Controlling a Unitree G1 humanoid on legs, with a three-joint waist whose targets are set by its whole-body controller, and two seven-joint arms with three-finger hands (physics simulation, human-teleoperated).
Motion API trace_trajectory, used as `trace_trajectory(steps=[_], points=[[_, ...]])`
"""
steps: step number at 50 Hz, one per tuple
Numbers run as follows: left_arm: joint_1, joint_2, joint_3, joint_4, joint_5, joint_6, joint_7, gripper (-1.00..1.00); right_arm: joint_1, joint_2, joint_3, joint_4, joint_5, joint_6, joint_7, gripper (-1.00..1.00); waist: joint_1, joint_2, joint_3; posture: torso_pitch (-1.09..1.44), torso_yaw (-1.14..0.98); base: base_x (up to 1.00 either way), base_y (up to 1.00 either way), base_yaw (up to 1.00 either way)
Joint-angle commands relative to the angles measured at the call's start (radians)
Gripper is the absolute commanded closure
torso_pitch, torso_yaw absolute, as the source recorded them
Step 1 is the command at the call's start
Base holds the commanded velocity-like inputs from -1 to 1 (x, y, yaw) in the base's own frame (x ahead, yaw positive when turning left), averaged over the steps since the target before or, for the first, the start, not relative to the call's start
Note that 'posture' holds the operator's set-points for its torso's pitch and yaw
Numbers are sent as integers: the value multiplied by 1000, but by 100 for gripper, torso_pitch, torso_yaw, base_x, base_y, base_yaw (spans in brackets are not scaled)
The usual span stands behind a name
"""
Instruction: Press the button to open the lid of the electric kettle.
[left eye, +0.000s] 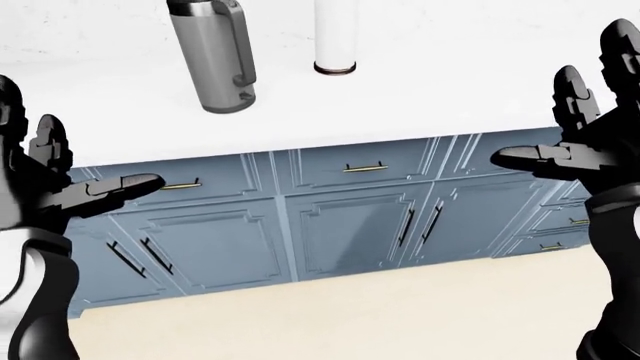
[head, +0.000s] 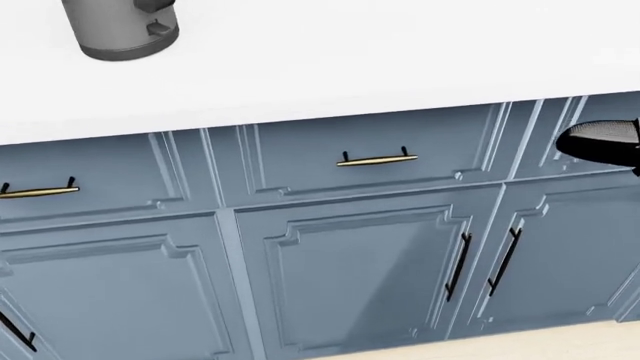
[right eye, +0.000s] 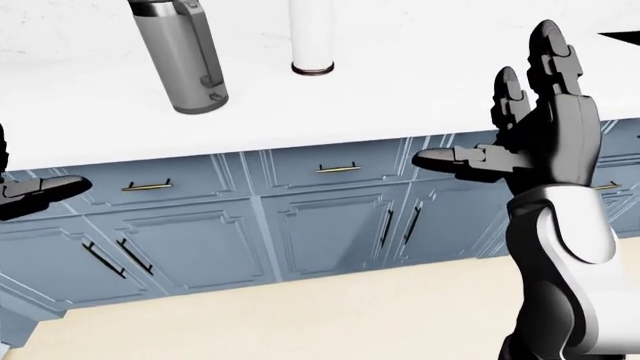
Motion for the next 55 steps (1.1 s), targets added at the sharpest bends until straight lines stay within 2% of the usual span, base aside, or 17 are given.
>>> trace_trajectory(steps=[1, 7, 9, 11, 12, 13, 24, 26, 30, 33, 35, 37, 38, 48, 51, 52, 55], points=[[-24, 28, 30, -27, 5, -28, 5, -100, -33, -18, 0, -30, 7, -24, 2, -100, 5, -10, -25, 0, 0, 17, 33, 0], [-25, 30, 32, -28, 4, -26, 7, -100, -36, -23, -3, -31, 16, -19, -3, -100, -3, 37, -11, 0, 0, 17, 33, 0], [-26, 31, 32, -30, 2, -24, 8, -100, -34, -24, -3, -29, 16, -22, -3, -100, -8, 79, -17, 0, 0, 18, 33, 0], [-26, 32, 33, -29, 2, -25, 8, -100, -34, -24, -1, -30, 17, -22, -5, -100, -10, 156, -64, 0, 0, 17, 33, 0], [-26, 32, 33, -30, 1, -24, 8, -100, -34, -24, 0, -30, 17, -21, -6, -100, 5, 116, -29, 0, 0, 17, 33, 0], [-26, 33, 33, -30, 2, -25, 8, -100, -34, -24, 0, -30, 17, -21, -6, -100, 6, 123, -14, 0, 0, 17, 33, 0], [-28, 34, 28, -32, 1, -23, 10, -100, -36, -21, 5, -33, 18, -18, -8, -100, 22, -15, -19, 0, 0, 17, 33, 0], [-30, 36, 29, -33, 1, -21, 10, -100, -35, -21, 4, -34, 20, -17, -8, -100, 11, 6, -19, 0, 0, 17, 33, 0], [-27, 34, 30, -34, 2, -23, 7, -100, -34, -21, 3, -35, 20, -18, -9, -100, 7, -5, -29, 0, 0, 17, 33, 0], [-26, 33, 28, -34, 4, -24, 6, -100, -31, -20, 4, -36, 19, -19, -7, -100, 0, 27, -14, 0, 0, 18, 34, 0], [-26, 32, 29, -34, 4, -23, 5, -100, -31, -19, 4, -36, 17, -21, -9, -100, -6, 65, -13, 0, 0, 17, 33, 0], [-27, 32, 29, -35, 4, -23, 5, -100, -32, -19, 4, -37, 19, -19, -9, -100, -4, 147, -38, 0, 0, 18, 33, 0], [-25, 32, 27, -33, 6, -25, 4, -100, -30, -18, 5, -37, 17, -21, -9, -100, 4, 112, -31, 0, 0, 18, 34, 0], [-24, 27, 27, -37, 9, -23, 2, -100, -26, -13, 7, -36, 13, -22, -4, -100, 20, 29, -12, 0, 0, 18, 33, 0], [-23, 26, 25, -40, 11, -23, 0, -100, -27, -14, 6, -36, 13, -21, -3, -100, 22, -37, -29, 0, 0, 17, 32, 0], [-24, 26, 26, -37, 11, -25, 0, -100, -23, -12, 9, -34, 8, -27, 0, -100, 9, 9, -18, 0, 0, 18, 19, 0], [-22, 24, 26, -35, 13, -28, -3, -100, -23, -10, 9, -36, 5, -26, 3, -100, 6, -1, -27, 0, 0, 18, 16, 0]])
